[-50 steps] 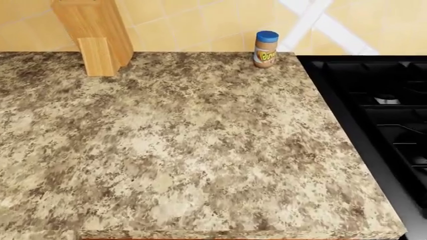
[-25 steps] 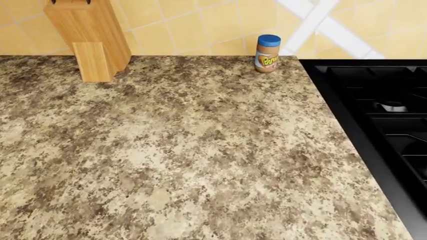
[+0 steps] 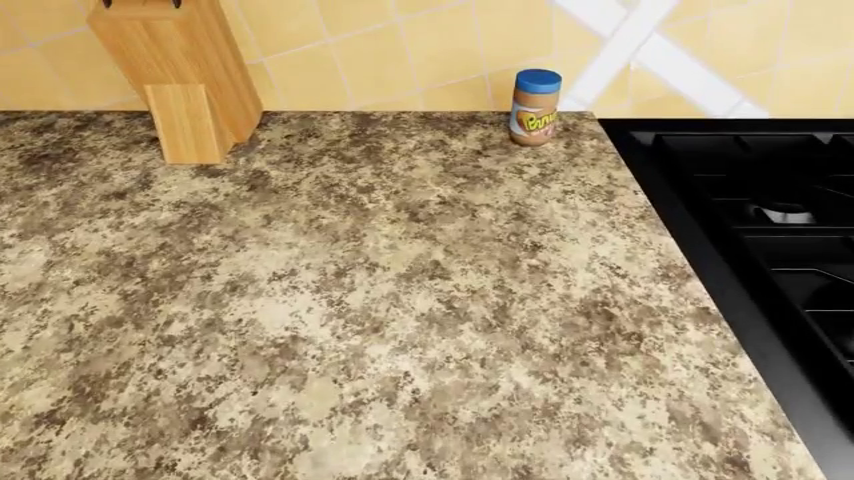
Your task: Close the microwave door
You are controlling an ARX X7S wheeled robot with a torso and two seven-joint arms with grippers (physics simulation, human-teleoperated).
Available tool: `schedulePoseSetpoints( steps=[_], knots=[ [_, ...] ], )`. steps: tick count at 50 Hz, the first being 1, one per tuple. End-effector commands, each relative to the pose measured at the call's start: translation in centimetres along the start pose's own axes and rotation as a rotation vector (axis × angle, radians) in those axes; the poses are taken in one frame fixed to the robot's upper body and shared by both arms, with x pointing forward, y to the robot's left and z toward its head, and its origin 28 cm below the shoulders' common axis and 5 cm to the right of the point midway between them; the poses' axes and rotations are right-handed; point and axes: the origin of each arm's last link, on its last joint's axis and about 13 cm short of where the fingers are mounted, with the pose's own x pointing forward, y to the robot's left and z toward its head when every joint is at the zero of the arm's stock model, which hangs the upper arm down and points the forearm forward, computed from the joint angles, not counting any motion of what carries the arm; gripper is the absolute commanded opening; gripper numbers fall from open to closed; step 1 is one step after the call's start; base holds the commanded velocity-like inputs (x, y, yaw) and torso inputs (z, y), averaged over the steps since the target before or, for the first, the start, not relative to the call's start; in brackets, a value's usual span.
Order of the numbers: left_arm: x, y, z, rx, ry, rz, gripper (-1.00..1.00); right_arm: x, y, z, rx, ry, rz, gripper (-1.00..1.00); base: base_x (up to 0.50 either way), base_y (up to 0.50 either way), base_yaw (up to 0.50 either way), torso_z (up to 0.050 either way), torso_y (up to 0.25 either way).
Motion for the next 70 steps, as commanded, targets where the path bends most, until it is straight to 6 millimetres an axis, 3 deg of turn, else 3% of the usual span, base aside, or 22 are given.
schedulePoseSetpoints(
  steps=[1,21,44,53,70],
  knots=[
    [0.0,0.1,0.0,0.002,-0.004,0.007,1.00,1.2,-0.1,1.0,-0.004,-0.019,-0.008,1.00,0.00,0.00,0.00,0.000,0.000],
    [0.1,0.2,0.2,0.001,-0.009,0.007,1.00,5.6,-0.1,3.2,-0.020,-0.063,0.005,1.00,0.00,0.00,0.00,0.000,0.000],
    [0.1,0.3,0.3,-0.003,-0.010,0.010,1.00,11.2,-0.3,3.3,-0.042,-0.064,-0.015,1.00,0.00,0.00,0.00,0.000,0.000],
    [0.1,0.3,0.3,-0.003,-0.008,0.011,1.00,12.4,-0.7,3.6,-0.065,-0.068,-0.025,1.00,0.00,0.00,0.00,0.000,0.000],
    [0.1,0.2,0.3,-0.002,-0.009,0.012,1.00,12.6,-1.7,3.8,-0.103,-0.071,-0.050,1.00,0.00,0.00,0.00,0.000,0.000]
  ],
)
